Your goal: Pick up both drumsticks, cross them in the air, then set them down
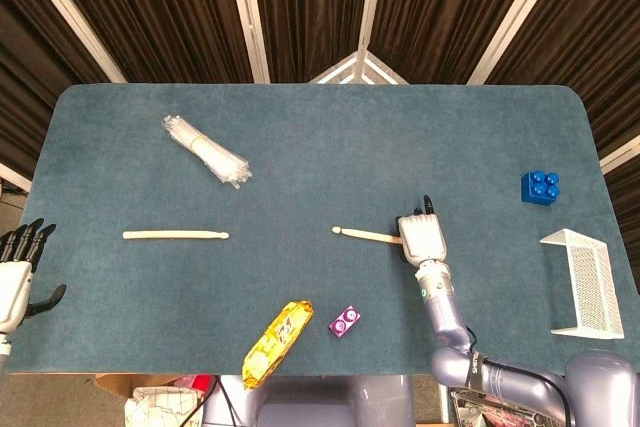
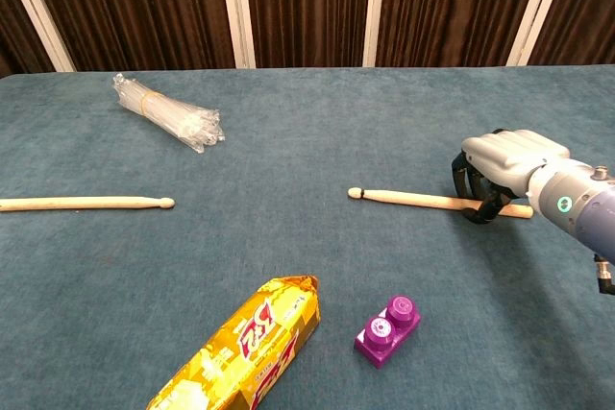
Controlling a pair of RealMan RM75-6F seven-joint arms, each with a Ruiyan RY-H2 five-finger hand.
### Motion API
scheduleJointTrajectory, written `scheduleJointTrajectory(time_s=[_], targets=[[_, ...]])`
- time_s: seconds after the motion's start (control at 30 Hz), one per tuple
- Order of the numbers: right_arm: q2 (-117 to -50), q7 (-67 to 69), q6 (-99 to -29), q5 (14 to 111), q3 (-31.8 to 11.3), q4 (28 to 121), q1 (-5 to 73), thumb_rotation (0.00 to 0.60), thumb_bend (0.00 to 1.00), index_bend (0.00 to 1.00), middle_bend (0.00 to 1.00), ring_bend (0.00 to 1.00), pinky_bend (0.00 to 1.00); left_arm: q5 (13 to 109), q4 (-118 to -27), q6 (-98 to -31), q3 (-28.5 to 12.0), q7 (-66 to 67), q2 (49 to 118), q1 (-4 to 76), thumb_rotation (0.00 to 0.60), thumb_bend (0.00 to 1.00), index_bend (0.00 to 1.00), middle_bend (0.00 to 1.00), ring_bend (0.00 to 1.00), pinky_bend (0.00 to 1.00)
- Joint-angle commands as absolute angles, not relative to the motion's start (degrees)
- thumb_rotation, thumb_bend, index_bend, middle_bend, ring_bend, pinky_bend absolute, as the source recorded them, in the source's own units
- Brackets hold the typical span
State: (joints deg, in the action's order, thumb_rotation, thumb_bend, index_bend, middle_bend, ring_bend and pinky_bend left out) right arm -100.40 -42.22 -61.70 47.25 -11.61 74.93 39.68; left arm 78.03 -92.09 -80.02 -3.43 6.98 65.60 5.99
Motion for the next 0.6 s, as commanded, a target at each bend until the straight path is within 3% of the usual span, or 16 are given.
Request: scheduleJointTrajectory(time_s=[0.03,0.27,0.6], targets=[[-100.22,-42.15,-61.78,47.52,-11.61,75.28,39.75,0.6,0.42,0.61,0.59,0.34,0.0,78.05,-92.07,-79.99,-3.42,6.89,65.6,6.01,0.6,0.39,0.09,0.0,0.0,0.0],[-99.43,-41.48,-61.0,48.36,-11.02,76.25,39.76,0.6,0.45,0.69,0.65,0.39,0.0,78.16,-92.04,-80.11,-3.38,6.66,65.5,5.96,0.6,0.39,0.09,0.0,0.0,0.0],[-97.56,-36.19,-60.33,53.23,-10.48,77.53,39.34,0.6,0.46,0.71,0.66,0.41,0.0,77.97,-91.9,-80.05,-3.42,6.42,65.46,5.95,0.6,0.39,0.09,0.0,0.0,0.0]])
